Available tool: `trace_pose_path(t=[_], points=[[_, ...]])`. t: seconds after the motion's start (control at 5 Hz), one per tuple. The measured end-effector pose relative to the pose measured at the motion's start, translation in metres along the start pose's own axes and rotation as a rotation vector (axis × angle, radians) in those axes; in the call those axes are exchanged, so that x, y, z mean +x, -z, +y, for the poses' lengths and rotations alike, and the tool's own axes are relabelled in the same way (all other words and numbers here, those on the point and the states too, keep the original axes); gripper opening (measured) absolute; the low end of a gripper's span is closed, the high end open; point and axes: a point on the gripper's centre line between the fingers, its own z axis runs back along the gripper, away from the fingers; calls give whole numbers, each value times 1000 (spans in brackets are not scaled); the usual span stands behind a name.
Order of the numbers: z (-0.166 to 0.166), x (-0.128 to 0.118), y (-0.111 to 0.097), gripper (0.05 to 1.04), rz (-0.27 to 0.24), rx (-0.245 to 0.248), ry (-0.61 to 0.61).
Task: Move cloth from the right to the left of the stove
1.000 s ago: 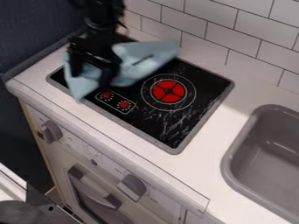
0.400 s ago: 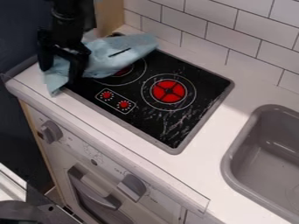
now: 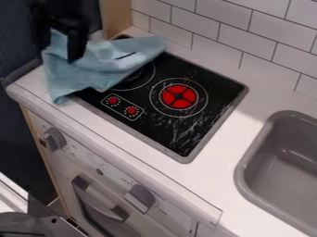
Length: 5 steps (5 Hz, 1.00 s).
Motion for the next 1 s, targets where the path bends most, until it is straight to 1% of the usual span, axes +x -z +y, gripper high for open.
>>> trace_pose_path(t=[0.2,0.4,0.6,0.8,1.0], points=[[10,-6,-24,1000,-6,57,-53],[4,-23,-47,1000,-45,175,-65],[-8,-32,-58,1000,-58,176,-48],[-40,-34,-55,1000,-29,81,25],[-77,-30,-57,1000,-19,8,70]])
